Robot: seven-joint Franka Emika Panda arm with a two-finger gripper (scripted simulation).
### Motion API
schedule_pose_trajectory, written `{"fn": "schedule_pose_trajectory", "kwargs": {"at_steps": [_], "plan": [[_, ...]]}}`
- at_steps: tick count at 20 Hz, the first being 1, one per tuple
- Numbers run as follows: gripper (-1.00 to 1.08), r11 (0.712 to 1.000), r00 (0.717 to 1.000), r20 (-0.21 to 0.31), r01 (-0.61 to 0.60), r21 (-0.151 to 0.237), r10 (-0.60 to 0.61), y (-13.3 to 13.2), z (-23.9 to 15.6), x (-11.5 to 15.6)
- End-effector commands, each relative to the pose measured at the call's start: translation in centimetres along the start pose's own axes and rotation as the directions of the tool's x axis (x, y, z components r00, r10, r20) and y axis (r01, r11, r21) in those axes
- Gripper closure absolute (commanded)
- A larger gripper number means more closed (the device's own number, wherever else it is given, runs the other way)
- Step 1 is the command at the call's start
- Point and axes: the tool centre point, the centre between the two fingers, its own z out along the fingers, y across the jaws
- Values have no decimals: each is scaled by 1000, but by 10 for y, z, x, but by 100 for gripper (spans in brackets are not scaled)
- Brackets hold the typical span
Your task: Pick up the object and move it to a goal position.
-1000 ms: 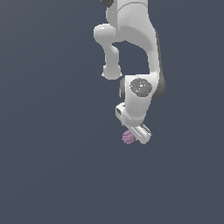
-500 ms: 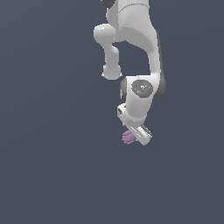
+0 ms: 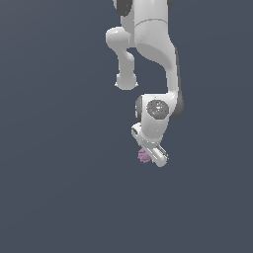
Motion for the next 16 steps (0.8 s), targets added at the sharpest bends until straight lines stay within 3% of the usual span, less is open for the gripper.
{"fn": "schedule_pose_trajectory", "kwargs": {"at_steps": [1,5,6,16], "plan": [[-92,1000,1000,0,-1,1,1,0,9,0],[-92,1000,1000,0,-1,1,1,-1,12,0],[108,1000,1000,0,-1,1,1,-1,12,0],[108,1000,1000,0,-1,1,1,-2,12,0]]}}
